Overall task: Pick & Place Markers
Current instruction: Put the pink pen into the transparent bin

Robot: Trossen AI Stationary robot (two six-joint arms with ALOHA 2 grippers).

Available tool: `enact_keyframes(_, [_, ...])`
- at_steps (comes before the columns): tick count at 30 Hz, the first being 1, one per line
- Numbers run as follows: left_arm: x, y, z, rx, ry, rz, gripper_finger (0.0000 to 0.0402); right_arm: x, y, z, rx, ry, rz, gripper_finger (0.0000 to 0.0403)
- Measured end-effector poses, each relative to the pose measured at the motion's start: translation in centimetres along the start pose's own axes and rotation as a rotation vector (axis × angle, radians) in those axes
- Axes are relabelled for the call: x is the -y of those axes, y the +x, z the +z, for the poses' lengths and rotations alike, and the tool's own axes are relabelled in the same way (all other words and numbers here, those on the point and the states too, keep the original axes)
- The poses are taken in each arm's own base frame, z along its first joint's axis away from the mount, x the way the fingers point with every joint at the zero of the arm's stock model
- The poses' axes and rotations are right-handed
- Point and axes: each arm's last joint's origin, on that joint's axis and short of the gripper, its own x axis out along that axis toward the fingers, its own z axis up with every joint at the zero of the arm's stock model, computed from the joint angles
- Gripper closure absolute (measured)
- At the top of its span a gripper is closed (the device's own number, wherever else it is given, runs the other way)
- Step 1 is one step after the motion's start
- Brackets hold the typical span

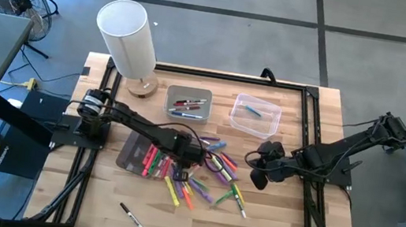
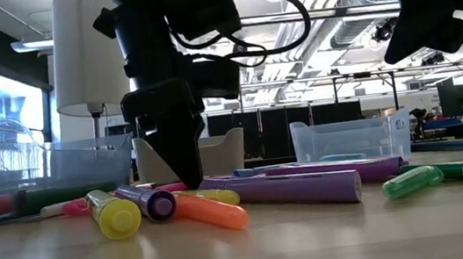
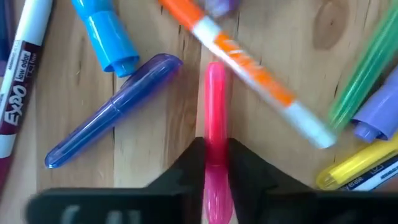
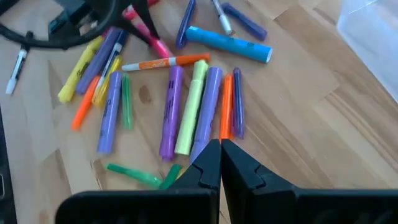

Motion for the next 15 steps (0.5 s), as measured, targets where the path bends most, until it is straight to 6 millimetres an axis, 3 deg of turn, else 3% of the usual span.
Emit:
enact_keyframes(9, [-0.1,-0.5,0.3,-0.002,-0.104,0.043,0.0372,-0.4,-2.0,-1.2,-0.031,-0.073,0.077,0.0403])
enact_keyframes(15, [0.0,-3.9,2.9,0.008,-0.124,0.099,0.0372,0.0,-3.1,-2.7,-0.004,-0.141,0.092,0.0403])
